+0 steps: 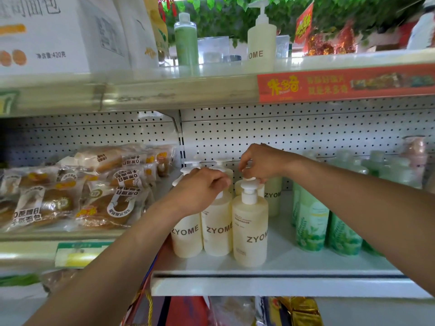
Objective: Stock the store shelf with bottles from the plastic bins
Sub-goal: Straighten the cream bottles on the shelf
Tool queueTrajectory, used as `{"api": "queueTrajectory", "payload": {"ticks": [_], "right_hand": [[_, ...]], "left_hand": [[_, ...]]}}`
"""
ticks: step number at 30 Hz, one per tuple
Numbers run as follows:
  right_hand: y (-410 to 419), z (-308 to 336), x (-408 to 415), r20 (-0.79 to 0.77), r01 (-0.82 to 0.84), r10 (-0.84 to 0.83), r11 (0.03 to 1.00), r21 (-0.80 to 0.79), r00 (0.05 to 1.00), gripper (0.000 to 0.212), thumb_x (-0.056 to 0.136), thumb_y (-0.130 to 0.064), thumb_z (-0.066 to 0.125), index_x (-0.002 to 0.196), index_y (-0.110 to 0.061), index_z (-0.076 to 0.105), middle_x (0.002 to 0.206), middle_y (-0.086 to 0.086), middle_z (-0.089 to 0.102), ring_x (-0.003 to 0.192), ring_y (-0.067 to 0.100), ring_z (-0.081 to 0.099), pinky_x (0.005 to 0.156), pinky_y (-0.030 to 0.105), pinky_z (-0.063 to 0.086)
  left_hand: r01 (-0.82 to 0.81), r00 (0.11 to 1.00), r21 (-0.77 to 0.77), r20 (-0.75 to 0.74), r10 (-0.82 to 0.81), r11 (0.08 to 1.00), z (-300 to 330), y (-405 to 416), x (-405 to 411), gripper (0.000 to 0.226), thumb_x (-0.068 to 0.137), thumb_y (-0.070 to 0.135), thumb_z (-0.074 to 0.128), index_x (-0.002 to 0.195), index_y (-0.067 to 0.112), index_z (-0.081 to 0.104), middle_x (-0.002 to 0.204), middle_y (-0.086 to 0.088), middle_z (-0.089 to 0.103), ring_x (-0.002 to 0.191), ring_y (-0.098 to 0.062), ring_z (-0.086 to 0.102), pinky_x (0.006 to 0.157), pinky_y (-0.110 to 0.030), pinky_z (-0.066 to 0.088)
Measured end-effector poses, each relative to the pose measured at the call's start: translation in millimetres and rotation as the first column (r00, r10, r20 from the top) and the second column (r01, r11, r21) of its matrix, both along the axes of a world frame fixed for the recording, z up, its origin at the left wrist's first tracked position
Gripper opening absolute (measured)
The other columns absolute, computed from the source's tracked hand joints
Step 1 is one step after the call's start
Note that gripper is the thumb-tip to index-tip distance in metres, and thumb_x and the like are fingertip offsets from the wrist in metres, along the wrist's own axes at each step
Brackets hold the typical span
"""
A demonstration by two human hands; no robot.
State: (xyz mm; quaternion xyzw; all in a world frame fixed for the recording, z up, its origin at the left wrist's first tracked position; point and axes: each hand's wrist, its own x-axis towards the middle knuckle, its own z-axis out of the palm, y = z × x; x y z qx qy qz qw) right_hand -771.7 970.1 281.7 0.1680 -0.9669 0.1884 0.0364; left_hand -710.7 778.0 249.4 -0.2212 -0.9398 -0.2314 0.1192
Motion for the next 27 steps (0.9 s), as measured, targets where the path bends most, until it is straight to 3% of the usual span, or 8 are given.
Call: {"api": "queueTrajectory", "payload": {"ticks": [3,7,10,13,15,17,22,27], "right_hand": [[-5,0,0,0.017,-0.041,0.042,0.999,-0.032,0.999,0.02,0.086,-0.018,0.067,0.105,-0.023,0.069,0.097,-0.003,0.064,0.08,0.018,0.07,0.055,0.017,0.05],[-2,3,1,0.082,-0.087,0.093,0.993,-0.077,0.992,0.019,0.086,-0.03,0.069,0.105,-0.026,0.07,0.086,-0.005,0.068,0.073,0.017,0.071,0.057,0.022,0.054],[10,8,0,0.032,-0.083,0.09,0.982,-0.168,0.995,0.017,0.092,-0.039,0.059,0.088,-0.029,0.072,0.081,0.002,0.07,0.064,0.01,0.063,0.055,0.019,0.047],[27,14,-13,-0.16,0.046,-0.088,0.968,-0.248,0.983,0.018,0.098,-0.028,0.052,0.104,-0.024,0.069,0.112,0.004,0.063,0.093,0.019,0.063,0.075,0.023,0.045],[37,16,-22,-0.182,0.161,-0.192,0.972,-0.17,0.964,0.03,0.098,-0.023,0.054,0.126,-0.018,0.06,0.138,0.006,0.048,0.12,0.024,0.053,0.092,0.027,0.04],[43,15,-28,-0.114,0.223,-0.227,0.974,-0.048,0.967,0.04,0.097,-0.021,0.055,0.137,-0.017,0.051,0.148,0.006,0.038,0.132,0.024,0.041,0.099,0.029,0.035],[43,7,-38,0.007,0.259,-0.262,0.957,0.129,0.965,0.047,0.095,-0.007,0.052,0.142,-0.011,0.047,0.15,0.009,0.039,0.132,0.026,0.044,0.094,0.024,0.036],[34,0,-51,-0.053,0.311,-0.306,0.938,0.156,0.95,0.044,0.091,0.002,0.052,0.134,0.004,0.051,0.142,0.022,0.048,0.128,0.036,0.05,0.106,0.042,0.043]], "left_hand": [[0.003,1.0,0.0,-0.008,-0.003,1.0,1,0,1,0.029,0.101,0.035,0.043,0.113,0.025,0.067,0.095,0.003,0.066,0.088,-0.018,0.053,0.077,-0.034,0.044],[0.017,1.0,-0.005,0.007,-0.017,1.0,4,1,-1,0.028,0.1,0.035,0.045,0.111,0.022,0.066,0.098,0.0,0.067,0.094,-0.018,0.058,0.087,-0.037,0.048],[0.029,1.0,0.074,0.0,-0.029,0.997,7,0,-7,0.028,0.098,0.038,0.049,0.117,0.026,0.065,0.116,0.005,0.066,0.107,-0.013,0.058,0.095,-0.038,0.047],[-0.019,0.996,0.118,-0.086,0.029,0.993,15,0,-20,0.03,0.098,0.037,0.049,0.125,0.03,0.06,0.132,0.007,0.057,0.12,-0.013,0.05,0.102,-0.038,0.042],[-0.053,0.997,0.075,-0.044,0.056,0.996,20,-1,-31,0.032,0.099,0.036,0.049,0.13,0.032,0.056,0.139,0.008,0.051,0.125,-0.013,0.047,0.104,-0.035,0.04],[-0.057,0.998,-0.021,0.024,0.057,0.998,21,-2,-40,0.035,0.098,0.038,0.049,0.133,0.032,0.053,0.143,0.008,0.048,0.126,-0.014,0.047,0.101,-0.029,0.039],[-0.03,0.996,-0.063,0.085,0.035,0.998,18,-2,-50,0.037,0.098,0.039,0.05,0.132,0.028,0.057,0.139,0.008,0.055,0.124,-0.011,0.051,0.102,-0.026,0.04],[-0.021,0.998,-0.083,0.063,0.027,0.996,18,-4,-51,0.035,0.098,0.042,0.049,0.129,0.03,0.059,0.137,0.009,0.057,0.124,-0.012,0.052,0.103,-0.03,0.041]]}}
